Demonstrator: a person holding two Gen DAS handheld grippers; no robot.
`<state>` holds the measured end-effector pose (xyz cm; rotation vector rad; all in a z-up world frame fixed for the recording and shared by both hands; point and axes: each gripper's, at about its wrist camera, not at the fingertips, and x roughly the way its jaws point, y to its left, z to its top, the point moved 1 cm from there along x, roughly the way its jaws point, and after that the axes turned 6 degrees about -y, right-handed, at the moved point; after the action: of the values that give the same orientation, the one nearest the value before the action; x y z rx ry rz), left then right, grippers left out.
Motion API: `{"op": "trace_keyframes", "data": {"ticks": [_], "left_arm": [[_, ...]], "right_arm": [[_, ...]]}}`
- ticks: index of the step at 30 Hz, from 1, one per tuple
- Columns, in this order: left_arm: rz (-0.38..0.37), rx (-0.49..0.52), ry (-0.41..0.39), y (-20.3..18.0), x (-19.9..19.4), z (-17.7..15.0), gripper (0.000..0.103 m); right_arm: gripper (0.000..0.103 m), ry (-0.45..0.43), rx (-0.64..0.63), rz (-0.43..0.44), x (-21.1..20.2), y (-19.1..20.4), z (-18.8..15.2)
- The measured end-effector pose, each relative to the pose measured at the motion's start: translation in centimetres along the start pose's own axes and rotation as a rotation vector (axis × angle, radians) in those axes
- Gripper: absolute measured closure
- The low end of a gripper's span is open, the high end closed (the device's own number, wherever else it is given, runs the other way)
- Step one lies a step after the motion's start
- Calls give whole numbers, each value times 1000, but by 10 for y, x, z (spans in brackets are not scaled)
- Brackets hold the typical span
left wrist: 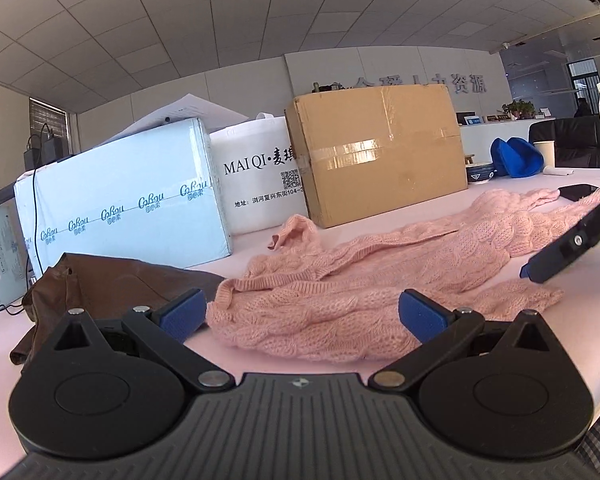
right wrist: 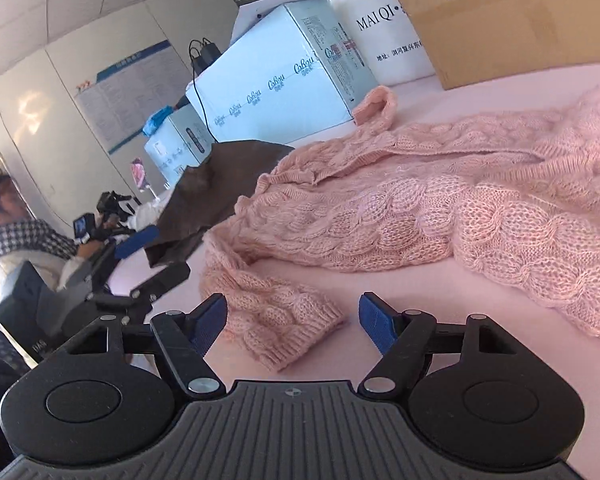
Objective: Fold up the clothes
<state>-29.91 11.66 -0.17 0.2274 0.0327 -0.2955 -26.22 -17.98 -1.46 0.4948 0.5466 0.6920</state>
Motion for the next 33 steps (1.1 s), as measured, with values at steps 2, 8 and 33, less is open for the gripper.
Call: {"op": "trace_keyframes", "data": {"ticks": [2,8,33], "left_arm": [[18,-20,13,5,-4,-2,0],[76,-107,37,24,-10,-4,0],[306,-158,67,58,-69,-12,0]], "right_arm": [[63,21,-15,-21,1,2,0],[93,74,-177,20,0,28,-12],[94,-117,-496,-223,9,10,120]]}}
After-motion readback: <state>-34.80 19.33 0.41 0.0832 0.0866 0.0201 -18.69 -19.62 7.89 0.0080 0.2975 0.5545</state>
